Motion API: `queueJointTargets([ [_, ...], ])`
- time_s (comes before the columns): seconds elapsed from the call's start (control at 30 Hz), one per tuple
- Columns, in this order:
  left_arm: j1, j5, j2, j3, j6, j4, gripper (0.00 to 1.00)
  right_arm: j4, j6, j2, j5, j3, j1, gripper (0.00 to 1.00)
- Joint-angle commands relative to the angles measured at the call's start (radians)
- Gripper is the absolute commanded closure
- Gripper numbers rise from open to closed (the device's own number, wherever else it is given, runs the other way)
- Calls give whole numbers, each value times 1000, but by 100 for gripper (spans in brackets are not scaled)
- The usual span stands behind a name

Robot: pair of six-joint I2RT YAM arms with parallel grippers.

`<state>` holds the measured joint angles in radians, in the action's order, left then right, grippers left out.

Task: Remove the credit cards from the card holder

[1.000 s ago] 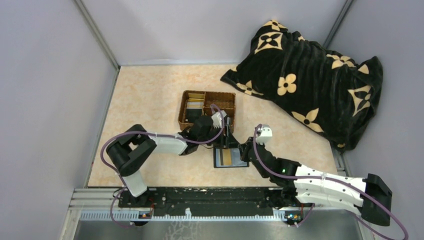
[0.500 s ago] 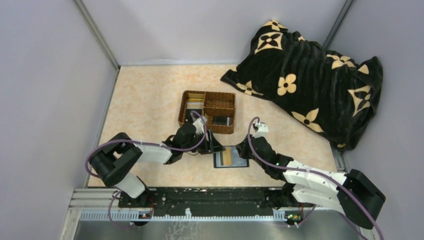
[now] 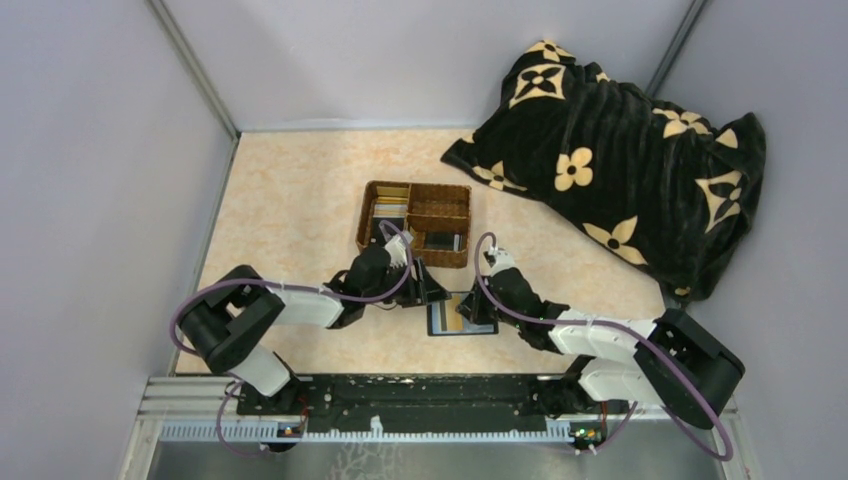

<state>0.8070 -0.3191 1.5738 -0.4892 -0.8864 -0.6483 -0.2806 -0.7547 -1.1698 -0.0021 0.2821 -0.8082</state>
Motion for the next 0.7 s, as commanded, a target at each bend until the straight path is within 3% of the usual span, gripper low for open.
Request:
queueJointTargets([
  [0.0, 1, -19, 17, -6, 13, -5, 39, -53, -2, 23, -19, 26, 10, 97],
  [0.43, 1, -66, 86, -6, -10, -32, 40, -5, -10, 62, -3, -5, 41, 98],
  [0.67, 1, -71, 99, -7, -14, -27, 40, 35, -4, 91, 4, -17, 53, 86],
])
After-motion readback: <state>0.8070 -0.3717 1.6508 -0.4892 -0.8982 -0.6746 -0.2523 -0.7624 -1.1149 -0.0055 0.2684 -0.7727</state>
